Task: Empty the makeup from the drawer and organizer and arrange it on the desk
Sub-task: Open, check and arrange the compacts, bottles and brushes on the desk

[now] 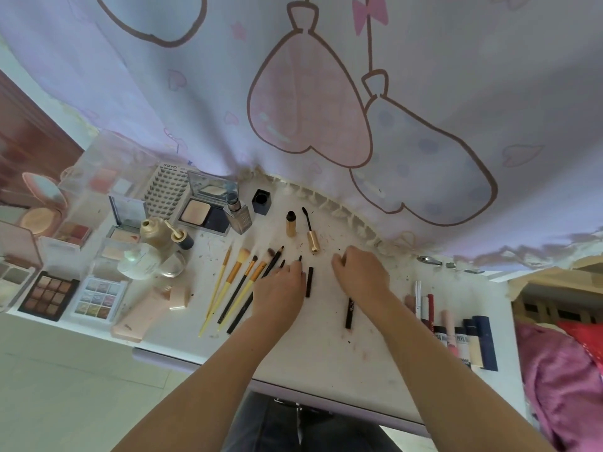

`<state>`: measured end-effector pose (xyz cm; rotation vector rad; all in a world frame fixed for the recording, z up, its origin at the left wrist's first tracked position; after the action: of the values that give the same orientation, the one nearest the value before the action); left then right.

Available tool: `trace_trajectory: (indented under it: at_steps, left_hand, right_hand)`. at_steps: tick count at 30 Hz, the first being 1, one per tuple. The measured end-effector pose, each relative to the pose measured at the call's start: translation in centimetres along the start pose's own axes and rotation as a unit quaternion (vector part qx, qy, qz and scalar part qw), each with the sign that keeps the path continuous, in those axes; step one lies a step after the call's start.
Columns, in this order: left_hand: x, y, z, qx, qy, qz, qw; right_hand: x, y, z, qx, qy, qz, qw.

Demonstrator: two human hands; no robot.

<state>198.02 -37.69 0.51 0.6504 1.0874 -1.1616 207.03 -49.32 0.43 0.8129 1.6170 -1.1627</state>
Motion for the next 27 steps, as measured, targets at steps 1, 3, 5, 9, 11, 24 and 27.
trace_trajectory:
  at_steps: [1, 3, 5, 9, 11, 24, 27]
  left_hand:
    - [0.0, -0.1, 1.2, 0.021, -0.007, 0.001, 1.000]
    - [1.0, -0.5, 4.2, 0.062, -0.014, -0.025, 0.998]
    - [3.3, -1.0, 6.7, 0.078, -0.006, -0.084, 0.993]
    - [6.6, -1.3, 7.6, 0.027, 0.000, -0.165, 0.986]
    - [6.8, -1.6, 7.1, 0.013, -0.004, -0.164, 0.986]
    - [0.8, -5.5, 3.3, 0.000, -0.227, -0.137, 0.964]
    - [1.5, -7.9, 0.7, -0.049, -0.282, -0.151, 0.946]
  right_hand:
    - [-0.4, 0.4, 1.5, 0.012, -0.002, 0.001, 1.000]
    - [-0.1, 1.1, 3.9, 0.033, -0.014, -0.027, 0.999]
    - [1.5, 1.2, 4.7, 0.044, -0.015, -0.077, 0.996]
    - [3.4, 0.2, 3.8, 0.036, -0.004, -0.094, 0.995]
    - [3.4, -0.2, 3.5, 0.033, 0.038, -0.097, 0.994]
    - [-2.5, -2.7, 3.1, 0.045, 0.536, -0.153, 0.829]
    - [-5.0, -1.8, 4.9, 0.041, 0.534, -0.125, 0.835]
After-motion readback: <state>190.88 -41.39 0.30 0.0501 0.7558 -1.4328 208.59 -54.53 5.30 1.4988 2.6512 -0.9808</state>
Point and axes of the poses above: each hand's wrist, its own y-axis towards the middle knuckle, its own x-axis out of the palm, z = x × y, the point moved 8 cm from there along y, towards the middle knuckle, and after that the axes turned 12 degrees about -y, right-handed, at the moved point
